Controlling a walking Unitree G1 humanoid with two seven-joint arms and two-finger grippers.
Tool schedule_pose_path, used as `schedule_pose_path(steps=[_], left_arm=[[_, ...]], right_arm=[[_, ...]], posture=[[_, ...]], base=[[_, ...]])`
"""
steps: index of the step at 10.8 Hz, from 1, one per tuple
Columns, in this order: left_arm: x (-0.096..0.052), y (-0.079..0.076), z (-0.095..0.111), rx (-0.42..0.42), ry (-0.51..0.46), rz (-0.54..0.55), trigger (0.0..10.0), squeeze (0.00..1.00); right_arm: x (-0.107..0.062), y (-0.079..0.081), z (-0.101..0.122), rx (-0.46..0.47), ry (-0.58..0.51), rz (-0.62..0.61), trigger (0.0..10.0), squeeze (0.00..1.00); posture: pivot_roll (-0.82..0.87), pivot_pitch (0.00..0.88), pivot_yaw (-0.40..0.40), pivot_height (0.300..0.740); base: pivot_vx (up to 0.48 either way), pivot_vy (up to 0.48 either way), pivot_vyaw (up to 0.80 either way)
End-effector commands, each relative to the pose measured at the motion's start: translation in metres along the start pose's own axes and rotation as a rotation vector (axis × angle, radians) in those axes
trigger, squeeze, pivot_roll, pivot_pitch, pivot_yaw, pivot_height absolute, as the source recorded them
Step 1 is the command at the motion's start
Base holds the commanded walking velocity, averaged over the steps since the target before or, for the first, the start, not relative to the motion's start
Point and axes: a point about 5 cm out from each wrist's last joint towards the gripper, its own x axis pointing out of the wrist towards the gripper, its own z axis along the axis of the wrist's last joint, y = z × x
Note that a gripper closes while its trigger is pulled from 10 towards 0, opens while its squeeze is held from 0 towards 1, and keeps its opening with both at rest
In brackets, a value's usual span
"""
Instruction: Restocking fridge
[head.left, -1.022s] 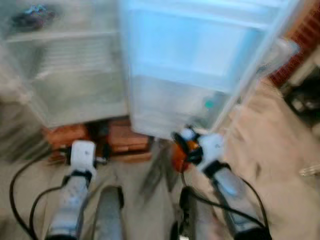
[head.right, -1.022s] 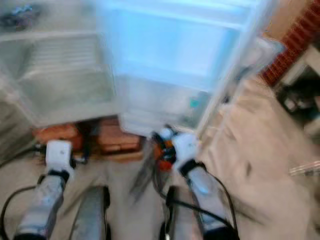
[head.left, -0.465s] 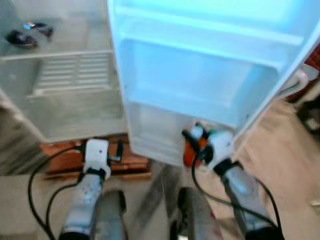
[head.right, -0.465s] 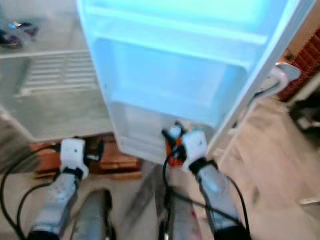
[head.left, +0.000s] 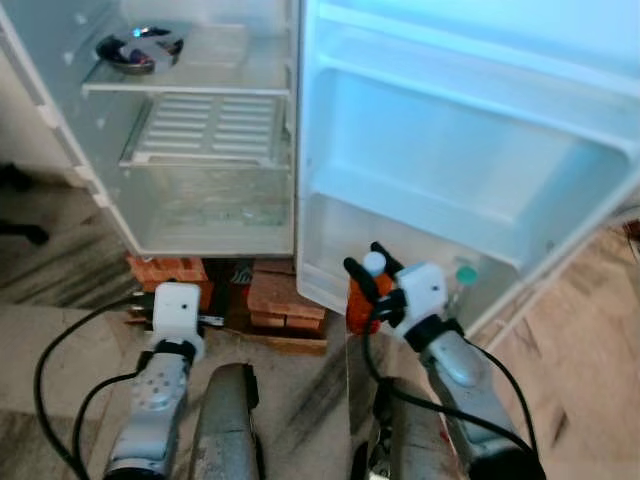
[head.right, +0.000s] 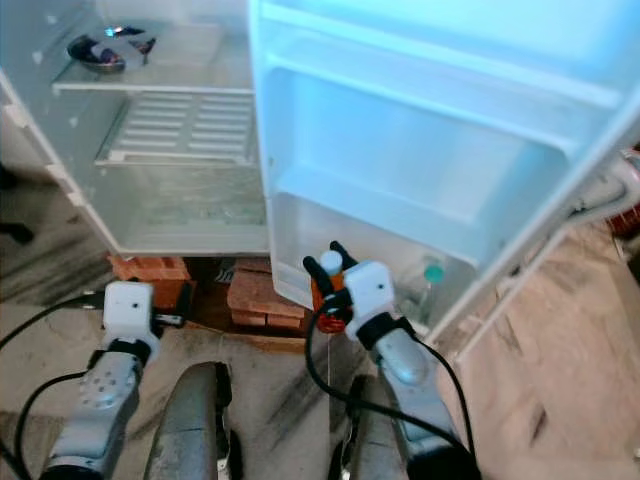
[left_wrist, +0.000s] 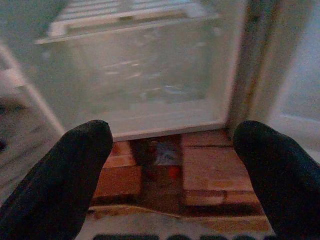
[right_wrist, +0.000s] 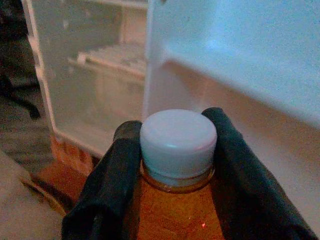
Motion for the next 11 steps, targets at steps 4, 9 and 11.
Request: schedule_pose_path(steps=[4,9,11], left_arm=[[-0.003,-0.007,0.0,0.007,0.006,-0.016,10.0,0.0],[-0.004,-0.015,0.003,-0.001,0.001,-0.036,10.0,0.0],[-0.006,-0.015,0.007,0.0,-0.01,-0.045,10.0,0.0]], right_arm=[[0.016,-0.01,-0.001,-0.135,-0.014,-0.106,10.0,0.0],[0.024,-0.015,-0.007,-0.344,-0.035,-0.099,10.0,0.0],[0.032,-0.008,-0.003,-0.453,-0.07,-0.072,10.0,0.0]], posture=[[0.08,0.129,-0.034,0.582],[0.1,0.159,-0.038,0.545],[0.11,0.192,-0.036,0.545]], base=[[0.0,0.0,0.0],[0.0,0.0,0.0],[0.0,0.0,0.0]])
